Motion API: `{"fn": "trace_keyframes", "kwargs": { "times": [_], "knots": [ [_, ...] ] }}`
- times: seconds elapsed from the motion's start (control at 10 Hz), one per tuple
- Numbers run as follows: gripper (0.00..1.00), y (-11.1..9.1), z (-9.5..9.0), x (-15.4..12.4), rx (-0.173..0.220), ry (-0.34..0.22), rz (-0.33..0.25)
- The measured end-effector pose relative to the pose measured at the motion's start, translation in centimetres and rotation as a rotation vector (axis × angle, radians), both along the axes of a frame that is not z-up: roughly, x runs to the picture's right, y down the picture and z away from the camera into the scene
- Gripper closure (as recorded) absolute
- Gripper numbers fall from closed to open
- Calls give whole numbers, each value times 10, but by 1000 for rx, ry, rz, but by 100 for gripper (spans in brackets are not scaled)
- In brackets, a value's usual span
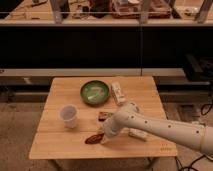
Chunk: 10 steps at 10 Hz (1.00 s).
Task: Place the pepper in the ceramic bowl
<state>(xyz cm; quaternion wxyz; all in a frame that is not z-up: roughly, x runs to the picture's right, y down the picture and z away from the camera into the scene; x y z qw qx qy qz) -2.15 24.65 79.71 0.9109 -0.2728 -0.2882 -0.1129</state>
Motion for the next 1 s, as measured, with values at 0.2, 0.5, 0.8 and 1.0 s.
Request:
{"fn": "trace_keyframes", "kwargs": {
  "times": [0.2, 0.5, 0.8, 1.0],
  "knots": [
    [98, -13, -8, -2, 1, -7, 7],
    [98, -61, -33, -15, 28, -53, 51],
    [98, -186, -70, -47, 182, -127, 179],
    [98, -271, -65, -50, 294, -86, 269]
  ]
}}
